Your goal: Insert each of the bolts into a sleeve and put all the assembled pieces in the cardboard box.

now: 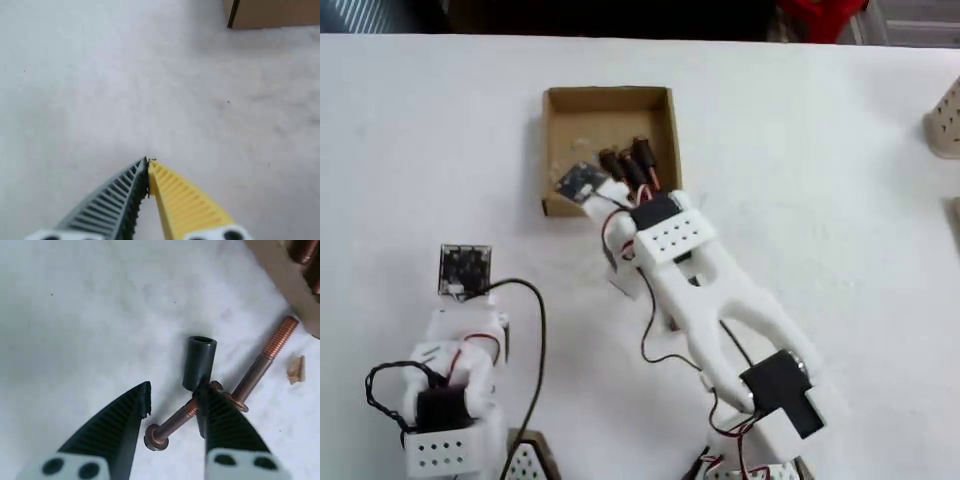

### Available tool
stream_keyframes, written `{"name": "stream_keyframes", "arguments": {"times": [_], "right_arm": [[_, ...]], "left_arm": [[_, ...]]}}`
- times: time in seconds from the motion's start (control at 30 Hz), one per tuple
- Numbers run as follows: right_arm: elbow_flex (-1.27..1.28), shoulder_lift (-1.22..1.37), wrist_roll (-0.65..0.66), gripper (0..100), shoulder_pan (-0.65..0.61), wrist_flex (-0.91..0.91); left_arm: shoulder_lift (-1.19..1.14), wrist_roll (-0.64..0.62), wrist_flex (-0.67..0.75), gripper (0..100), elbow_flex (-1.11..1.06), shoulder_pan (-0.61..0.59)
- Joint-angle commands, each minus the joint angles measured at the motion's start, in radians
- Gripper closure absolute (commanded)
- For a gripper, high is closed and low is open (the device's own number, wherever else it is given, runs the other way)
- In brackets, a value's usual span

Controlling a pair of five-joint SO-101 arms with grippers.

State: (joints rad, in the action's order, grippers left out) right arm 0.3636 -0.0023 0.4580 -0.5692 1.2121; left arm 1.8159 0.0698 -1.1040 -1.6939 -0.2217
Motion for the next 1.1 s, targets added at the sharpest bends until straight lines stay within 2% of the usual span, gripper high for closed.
{"name": "stream_keyframes", "arguments": {"times": [0.0, 0.23, 0.43, 0.67, 0.97, 1.07], "right_arm": [[0.014, -0.051, 0.068, 76.9, -0.004, -0.048], [0.100, -0.051, 0.066, 77.2, -0.001, -0.194], [0.060, 0.062, 0.074, 87.9, 0.051, -0.243], [-0.063, 0.239, 0.074, 88.3, 0.053, -0.185], [-0.091, 0.252, 0.075, 88.5, 0.058, -0.160], [-0.104, 0.251, 0.130, 88.4, 0.058, -0.114]], "left_arm": [[0.004, 0.011, -0.008, 97, 0.002, -0.012], [0.004, 0.011, -0.008, 97, 0.002, -0.012], [0.004, 0.011, -0.008, 97, 0.002, -0.012], [0.004, 0.011, -0.008, 97, 0.002, -0.012], [0.004, 0.011, -0.008, 97, 0.002, -0.012], [0.004, 0.011, -0.008, 97, 0.002, -0.012]]}}
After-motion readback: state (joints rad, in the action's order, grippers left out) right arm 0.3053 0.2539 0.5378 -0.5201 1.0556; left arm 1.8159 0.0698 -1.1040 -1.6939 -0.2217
